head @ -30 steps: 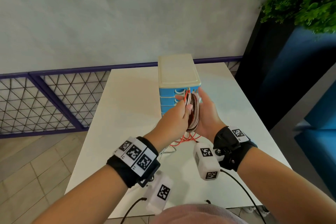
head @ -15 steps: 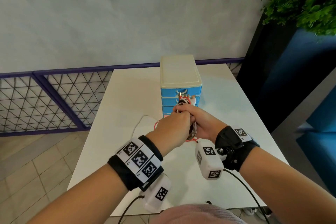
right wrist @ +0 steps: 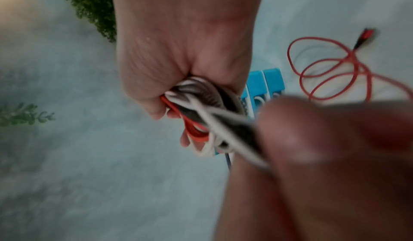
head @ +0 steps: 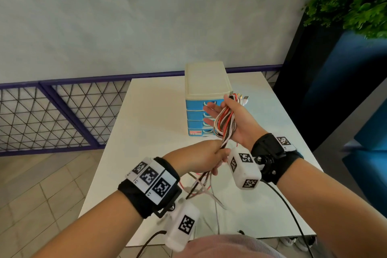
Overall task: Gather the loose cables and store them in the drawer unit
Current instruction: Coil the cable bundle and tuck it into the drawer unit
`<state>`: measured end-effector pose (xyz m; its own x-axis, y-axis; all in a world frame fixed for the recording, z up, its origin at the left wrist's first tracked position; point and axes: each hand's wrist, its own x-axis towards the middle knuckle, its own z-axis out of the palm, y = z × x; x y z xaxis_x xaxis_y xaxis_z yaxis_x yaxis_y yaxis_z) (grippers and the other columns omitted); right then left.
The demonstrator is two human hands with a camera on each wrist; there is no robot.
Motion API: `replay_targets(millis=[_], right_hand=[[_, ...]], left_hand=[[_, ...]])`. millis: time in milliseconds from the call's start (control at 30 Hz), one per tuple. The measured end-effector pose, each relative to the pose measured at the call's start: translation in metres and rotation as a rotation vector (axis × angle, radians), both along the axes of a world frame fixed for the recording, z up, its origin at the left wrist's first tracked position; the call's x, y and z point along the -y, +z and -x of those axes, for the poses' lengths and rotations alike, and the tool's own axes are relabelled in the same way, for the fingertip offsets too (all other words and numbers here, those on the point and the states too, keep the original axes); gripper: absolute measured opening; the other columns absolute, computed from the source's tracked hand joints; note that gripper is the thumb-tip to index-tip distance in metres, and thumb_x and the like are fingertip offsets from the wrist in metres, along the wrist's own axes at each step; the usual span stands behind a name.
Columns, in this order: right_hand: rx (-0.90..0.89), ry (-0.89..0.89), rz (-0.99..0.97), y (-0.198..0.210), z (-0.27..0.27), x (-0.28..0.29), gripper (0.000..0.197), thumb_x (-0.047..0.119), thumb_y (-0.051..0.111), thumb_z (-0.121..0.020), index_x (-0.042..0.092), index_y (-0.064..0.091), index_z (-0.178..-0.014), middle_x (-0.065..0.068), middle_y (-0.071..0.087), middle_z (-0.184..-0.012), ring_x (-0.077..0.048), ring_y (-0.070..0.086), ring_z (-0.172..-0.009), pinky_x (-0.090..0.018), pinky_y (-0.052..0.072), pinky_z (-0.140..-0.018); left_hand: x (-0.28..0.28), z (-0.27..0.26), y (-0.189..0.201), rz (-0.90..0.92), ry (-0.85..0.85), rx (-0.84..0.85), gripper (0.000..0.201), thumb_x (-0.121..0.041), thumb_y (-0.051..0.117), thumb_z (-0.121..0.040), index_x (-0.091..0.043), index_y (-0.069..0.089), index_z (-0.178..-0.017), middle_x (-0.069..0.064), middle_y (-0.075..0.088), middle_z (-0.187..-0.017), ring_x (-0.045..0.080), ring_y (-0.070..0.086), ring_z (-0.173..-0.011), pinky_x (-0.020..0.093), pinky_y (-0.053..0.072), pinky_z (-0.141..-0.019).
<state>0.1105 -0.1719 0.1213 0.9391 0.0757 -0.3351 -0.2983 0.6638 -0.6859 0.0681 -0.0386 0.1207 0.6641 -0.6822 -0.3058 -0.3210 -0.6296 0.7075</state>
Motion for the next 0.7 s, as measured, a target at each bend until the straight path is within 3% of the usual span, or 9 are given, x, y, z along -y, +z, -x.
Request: replay_targets(millis=[100, 200, 333, 467, 567, 700], right_hand=[[0.001, -0.047, -0.148, 0.005, 0.000, -0.004, 0.036, 0.035, 0.054, -0.096, 0.014, 0.052, -0.067, -0.004, 0.064, -0.067, -0.016, 0.069, -0.066, -0.035, 0.059, -0.071], [-0.021, -0.098, -0.204, 0.003, -0.001, -0.008, 0.038, 0.034, 0.055, -0.096, 0.017, 0.046, -0.064, 0.006, 0.043, -0.049, -0.005, 0.046, -0.041, -0.020, 0.047, -0.050], [-0.004, -0.165, -0.148, 0.002, -0.006, -0.002, 0.034, 0.032, 0.056, -0.096, 0.018, 0.044, -0.068, 0.009, 0.033, -0.048, -0.003, 0.034, -0.038, -0.017, 0.040, -0.041], [-0.001, -0.215, -0.112, -0.002, -0.008, 0.006, 0.035, 0.032, 0.057, -0.095, 0.020, 0.044, -0.066, 0.008, 0.033, -0.049, -0.004, 0.035, -0.038, -0.019, 0.040, -0.041], [0.004, -0.260, -0.082, -0.005, -0.010, 0.008, 0.033, 0.033, 0.059, -0.094, 0.021, 0.046, -0.067, 0.008, 0.034, -0.050, -0.004, 0.036, -0.039, -0.019, 0.040, -0.046], [0.012, -0.339, -0.021, -0.006, -0.011, 0.013, 0.029, 0.033, 0.061, -0.093, 0.022, 0.050, -0.069, 0.007, 0.035, -0.051, -0.006, 0.037, -0.042, -0.021, 0.040, -0.049]], left_hand=[[-0.007, -0.003, -0.009, 0.137, 0.021, -0.057, 0.031, -0.028, 0.035, -0.101, -0.022, 0.043, -0.072, -0.001, 0.053, -0.066, 0.013, 0.056, -0.062, 0.023, 0.047, -0.065], [-0.013, -0.004, -0.014, 0.254, 0.069, -0.141, 0.035, -0.026, 0.039, -0.101, -0.022, 0.044, -0.067, -0.002, 0.047, -0.062, 0.006, 0.053, -0.055, 0.012, 0.043, -0.059], [-0.030, -0.011, -0.028, 0.307, 0.078, -0.368, 0.034, -0.035, 0.042, -0.099, -0.013, 0.047, -0.073, -0.007, 0.041, -0.055, 0.007, 0.053, -0.051, 0.023, 0.045, -0.066], [-0.049, -0.019, -0.035, 0.439, 0.182, -0.669, 0.037, -0.047, 0.041, -0.091, -0.015, 0.048, -0.073, -0.008, 0.033, -0.051, 0.007, 0.035, -0.045, 0.029, 0.038, -0.066], [-0.057, -0.024, -0.035, 0.395, 0.221, -0.742, 0.040, -0.044, 0.036, -0.097, -0.017, 0.051, -0.070, -0.007, 0.032, -0.051, 0.008, 0.035, -0.046, 0.025, 0.041, -0.067], [-0.067, -0.030, -0.039, 0.326, 0.194, -0.709, 0.030, -0.034, 0.042, -0.097, -0.016, 0.054, -0.076, -0.005, 0.047, -0.061, 0.011, 0.049, -0.063, 0.017, 0.042, -0.063]])
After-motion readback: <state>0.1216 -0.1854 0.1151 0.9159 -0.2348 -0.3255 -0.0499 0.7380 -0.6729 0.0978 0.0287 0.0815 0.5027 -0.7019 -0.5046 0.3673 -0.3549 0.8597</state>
